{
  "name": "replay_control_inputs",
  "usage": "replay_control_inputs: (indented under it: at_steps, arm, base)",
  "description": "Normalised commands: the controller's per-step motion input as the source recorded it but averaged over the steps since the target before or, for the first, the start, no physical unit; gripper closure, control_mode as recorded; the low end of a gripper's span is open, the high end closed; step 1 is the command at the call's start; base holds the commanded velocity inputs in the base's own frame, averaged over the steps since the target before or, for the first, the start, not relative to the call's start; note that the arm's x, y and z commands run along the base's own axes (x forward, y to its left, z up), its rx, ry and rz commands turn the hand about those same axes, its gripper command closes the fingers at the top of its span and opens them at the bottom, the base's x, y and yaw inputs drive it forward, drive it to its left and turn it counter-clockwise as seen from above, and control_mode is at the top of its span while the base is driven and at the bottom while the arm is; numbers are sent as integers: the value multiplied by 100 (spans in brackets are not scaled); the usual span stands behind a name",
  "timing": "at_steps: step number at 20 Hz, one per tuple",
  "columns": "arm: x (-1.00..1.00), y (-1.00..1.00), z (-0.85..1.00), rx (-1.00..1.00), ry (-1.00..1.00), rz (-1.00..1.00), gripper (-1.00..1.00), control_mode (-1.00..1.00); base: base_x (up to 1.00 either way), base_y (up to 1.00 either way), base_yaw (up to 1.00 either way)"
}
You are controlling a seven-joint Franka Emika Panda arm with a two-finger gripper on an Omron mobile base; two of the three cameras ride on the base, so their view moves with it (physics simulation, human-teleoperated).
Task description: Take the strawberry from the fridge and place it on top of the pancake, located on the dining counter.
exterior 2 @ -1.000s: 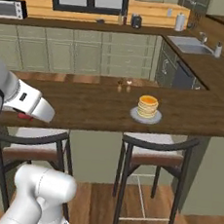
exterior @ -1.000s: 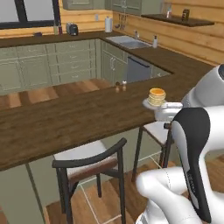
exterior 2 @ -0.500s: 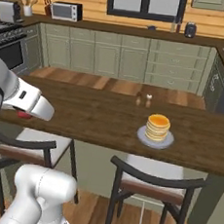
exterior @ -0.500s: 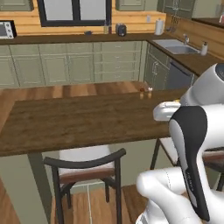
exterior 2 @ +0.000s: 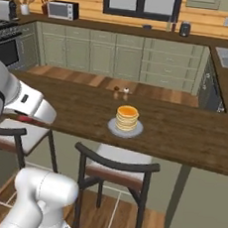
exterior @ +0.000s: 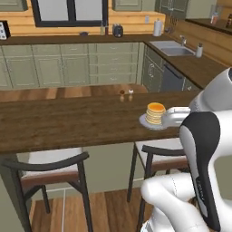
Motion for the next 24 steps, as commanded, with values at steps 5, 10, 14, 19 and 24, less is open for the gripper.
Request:
replay_control_inputs:
  at_steps: [5,10,14,19,24]
  arm:
    - [0,0,0,0,0,0,100,100]
    - [0,0,0,0,0,0,100,100]
    - [0,0,0,0,0,0,100,100]
    - [0,0,0,0,0,0,100,100]
    - [0,0,0,0,0,0,100,100]
  base:
    - [39,-77,0]
    - [53,-13,-12]
    - [94,-10,-1]
    - [96,-22,-2]
    - [60,-5,-10]
